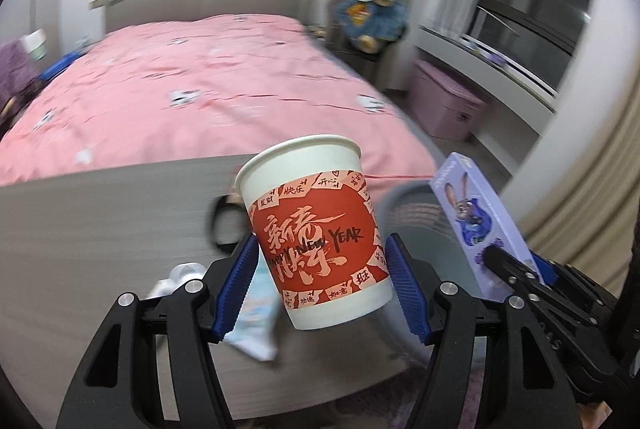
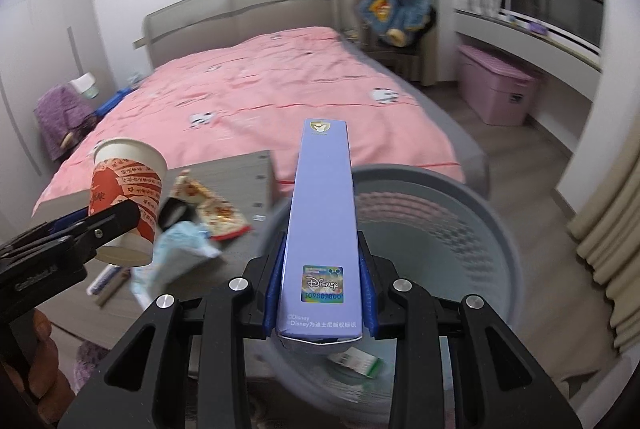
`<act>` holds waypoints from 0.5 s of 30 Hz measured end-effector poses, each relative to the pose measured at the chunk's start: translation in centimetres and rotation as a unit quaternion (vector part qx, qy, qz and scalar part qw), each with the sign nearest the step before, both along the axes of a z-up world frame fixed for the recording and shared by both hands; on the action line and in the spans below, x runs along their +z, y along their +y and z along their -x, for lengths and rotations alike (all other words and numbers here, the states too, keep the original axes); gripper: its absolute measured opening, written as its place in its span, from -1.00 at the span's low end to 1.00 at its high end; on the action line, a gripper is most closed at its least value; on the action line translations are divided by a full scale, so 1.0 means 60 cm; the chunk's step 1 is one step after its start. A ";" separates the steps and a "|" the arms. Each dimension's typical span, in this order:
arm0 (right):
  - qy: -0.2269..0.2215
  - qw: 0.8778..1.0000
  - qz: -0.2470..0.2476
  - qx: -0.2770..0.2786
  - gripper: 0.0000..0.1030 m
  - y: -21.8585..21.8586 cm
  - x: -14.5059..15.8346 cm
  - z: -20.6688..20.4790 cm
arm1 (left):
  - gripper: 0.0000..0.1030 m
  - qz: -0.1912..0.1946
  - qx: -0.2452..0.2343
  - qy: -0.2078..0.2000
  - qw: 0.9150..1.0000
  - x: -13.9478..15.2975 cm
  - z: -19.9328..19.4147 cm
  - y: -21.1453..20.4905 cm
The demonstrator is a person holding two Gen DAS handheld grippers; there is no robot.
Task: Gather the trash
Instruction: 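Carry the cup and box over the basket and open both tools to drop them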
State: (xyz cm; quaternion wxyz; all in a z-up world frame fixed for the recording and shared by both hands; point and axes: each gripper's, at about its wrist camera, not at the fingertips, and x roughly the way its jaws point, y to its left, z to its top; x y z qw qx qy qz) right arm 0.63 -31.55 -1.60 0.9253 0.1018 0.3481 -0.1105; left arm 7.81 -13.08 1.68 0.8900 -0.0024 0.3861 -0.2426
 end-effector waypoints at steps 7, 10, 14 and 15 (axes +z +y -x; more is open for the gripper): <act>0.021 0.999 -0.011 -0.042 -0.39 -0.070 -0.029 0.037 | 0.22 -0.026 -0.077 -0.003 0.997 -0.012 0.033 -0.107; 0.022 0.998 -0.020 -0.050 -0.39 -0.090 -0.036 0.042 | 0.22 -0.037 -0.095 0.004 0.995 -0.024 0.035 -0.140; 0.026 0.998 -0.031 -0.053 -0.39 -0.112 -0.047 0.043 | 0.22 -0.050 -0.111 0.009 0.993 -0.037 0.034 -0.167; 0.028 0.998 -0.034 -0.053 -0.39 -0.117 -0.051 0.042 | 0.22 -0.054 -0.113 0.011 0.992 -0.040 0.034 -0.173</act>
